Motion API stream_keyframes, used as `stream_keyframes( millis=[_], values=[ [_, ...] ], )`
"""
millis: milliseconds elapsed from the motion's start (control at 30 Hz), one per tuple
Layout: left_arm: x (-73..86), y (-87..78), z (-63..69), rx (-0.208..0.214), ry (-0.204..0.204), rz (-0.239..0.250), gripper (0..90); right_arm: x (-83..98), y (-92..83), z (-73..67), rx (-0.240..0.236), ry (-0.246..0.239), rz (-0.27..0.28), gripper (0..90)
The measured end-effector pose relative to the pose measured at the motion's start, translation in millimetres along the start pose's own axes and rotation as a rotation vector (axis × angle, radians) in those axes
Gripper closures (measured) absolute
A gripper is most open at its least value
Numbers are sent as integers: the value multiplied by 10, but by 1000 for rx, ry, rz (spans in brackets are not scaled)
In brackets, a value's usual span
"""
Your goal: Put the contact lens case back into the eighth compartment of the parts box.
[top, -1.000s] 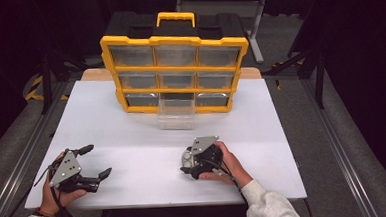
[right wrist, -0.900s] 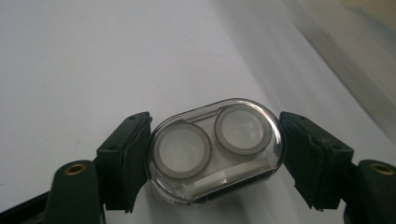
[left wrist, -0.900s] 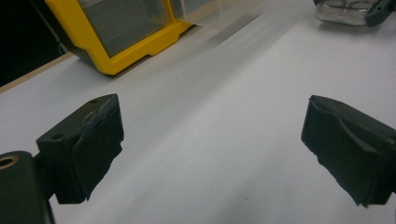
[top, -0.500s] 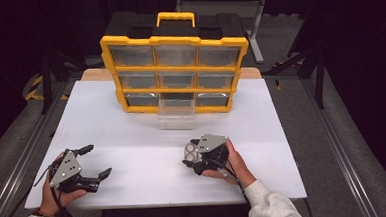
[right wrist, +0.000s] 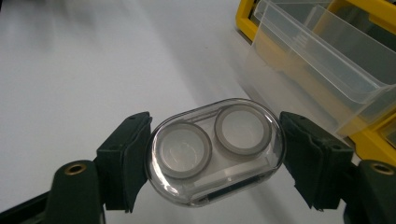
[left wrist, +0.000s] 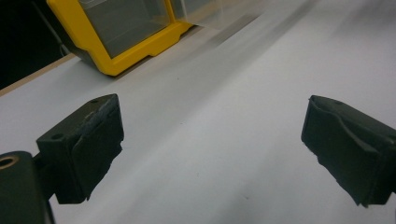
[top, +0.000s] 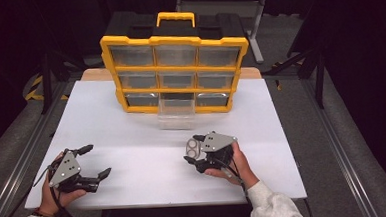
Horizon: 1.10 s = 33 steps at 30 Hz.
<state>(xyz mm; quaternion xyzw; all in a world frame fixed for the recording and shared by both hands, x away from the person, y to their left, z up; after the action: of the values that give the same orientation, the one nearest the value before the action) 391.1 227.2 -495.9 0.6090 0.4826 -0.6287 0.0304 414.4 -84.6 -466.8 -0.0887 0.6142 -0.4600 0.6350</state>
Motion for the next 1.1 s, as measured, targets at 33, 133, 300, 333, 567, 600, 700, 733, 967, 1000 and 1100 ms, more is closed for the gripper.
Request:
stream_keyframes(
  millis=[33, 133, 300, 333, 567, 600, 700, 733, 967, 1000, 1100],
  values=[
    [1, -2, -6, -4, 9, -3, 66, -2, -4, 3, 7, -4, 1, 286],
    [2, -2, 1, -3, 10, -6, 67, -12, -15, 15, 23, -11, 7, 287],
    [3, -1, -4, -1, 9, -2, 67, -45, -41, 48, 40, -13, 24, 286],
    [3, -1, -4, -1, 9, -2, 67, -45, -41, 48, 40, -13, 24, 286],
    [3, 5, 1, -2, 7, -5, 69, -156, -113, 213, 90, -7, 60, 287],
    [5, 8, 1, -1, 8, -7, 73, -178, -131, 235, 99, -5, 69, 286],
    [5, 8, 0, -2, 11, -8, 73, -227, -186, 299, 125, 2, 90, 286],
    [5, 8, 0, -2, 11, -8, 73, -227, -186, 299, 125, 2, 90, 286],
    [2, 1, -5, -4, 3, -1, 71, -390, -316, 475, 190, -3, 129, 286],
    [2, 1, -5, -4, 3, -1, 70, -390, -316, 475, 190, -3, 129, 286],
    [4, -1, -7, -3, 0, 0, 70, -485, -354, 561, 209, 3, 146, 287]
  ],
)
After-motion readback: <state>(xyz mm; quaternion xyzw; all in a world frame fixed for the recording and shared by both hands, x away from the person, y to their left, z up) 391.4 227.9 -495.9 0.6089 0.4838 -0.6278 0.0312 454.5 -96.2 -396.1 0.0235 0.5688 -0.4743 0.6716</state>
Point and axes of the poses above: each handheld gripper's, and its own axes: y roughly forward along the jaws, x roughly out of its underside, z roughly to its right, the point moved 9 cm from there along y, roughly forward along the jaws, and after that the axes turned 13 degrees about -z, right-handed, at the moved point
